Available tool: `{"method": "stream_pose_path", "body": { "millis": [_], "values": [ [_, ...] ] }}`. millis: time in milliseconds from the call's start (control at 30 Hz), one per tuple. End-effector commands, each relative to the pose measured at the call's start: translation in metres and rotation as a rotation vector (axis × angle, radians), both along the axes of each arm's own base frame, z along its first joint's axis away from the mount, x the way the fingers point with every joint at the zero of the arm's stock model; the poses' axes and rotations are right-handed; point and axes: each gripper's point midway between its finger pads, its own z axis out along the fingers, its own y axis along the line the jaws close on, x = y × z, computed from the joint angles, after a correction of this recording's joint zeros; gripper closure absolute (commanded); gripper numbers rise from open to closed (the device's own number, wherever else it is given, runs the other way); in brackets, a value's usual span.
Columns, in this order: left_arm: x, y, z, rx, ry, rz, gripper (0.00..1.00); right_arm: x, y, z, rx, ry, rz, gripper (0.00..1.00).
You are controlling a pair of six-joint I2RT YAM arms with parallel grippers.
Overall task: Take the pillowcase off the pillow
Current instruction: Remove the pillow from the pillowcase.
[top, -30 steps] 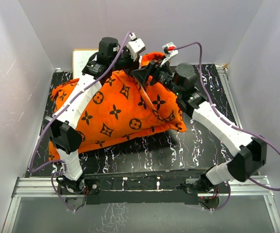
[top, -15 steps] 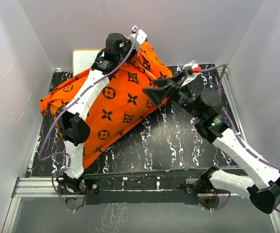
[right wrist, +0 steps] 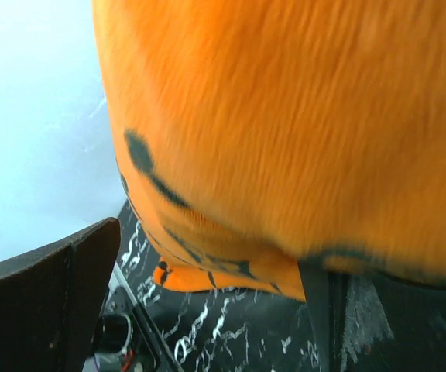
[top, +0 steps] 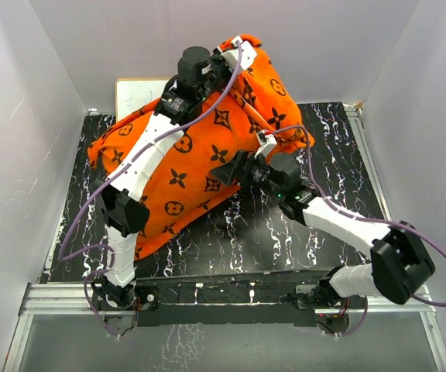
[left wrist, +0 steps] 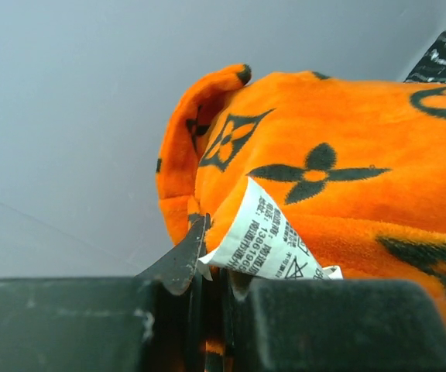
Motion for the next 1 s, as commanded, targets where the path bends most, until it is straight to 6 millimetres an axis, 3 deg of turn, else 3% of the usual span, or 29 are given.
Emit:
{"method": "stream_pose_path", "body": {
  "millis": [0,100,200,367,533,733,833,967],
  "values": [
    [-0.102,0.021,0.217,-0.256,-0.524,-0.078,1.0,0.031,0.018,0.075,0.207,-0.19,-0.04,0.02],
    [-0.122,0.013,0.229,-0.256,-0.554,-0.11,1.0,0.05,0.015,0.087,0.22,-0.256,-0.119,0.02],
    [-0.144,0.01,0.245,-0.266,-0.6,-0.136,1.0,0.08,-0.005,0.102,0.139,-0.349,-0.29,0.02],
    [-0.182,0.015,0.275,-0.295,-0.676,-0.153,1.0,0.118,-0.037,0.151,-0.058,-0.553,-0.503,0.06],
    [-0.205,0.03,0.287,-0.311,-0.688,-0.153,1.0,0.129,-0.072,0.207,-0.167,-0.705,-0.652,0.08],
    [-0.227,0.049,0.295,-0.334,-0.67,-0.17,1.0,0.121,-0.105,0.234,-0.305,-0.811,-0.786,0.1],
    [-0.237,0.054,0.284,-0.319,-0.607,-0.202,1.0,0.113,-0.109,0.228,-0.361,-0.828,-0.783,0.11],
    [-0.232,0.052,0.212,-0.232,-0.388,-0.206,1.0,0.093,-0.093,0.195,-0.426,-0.817,-0.678,0.11]
  ]
}}
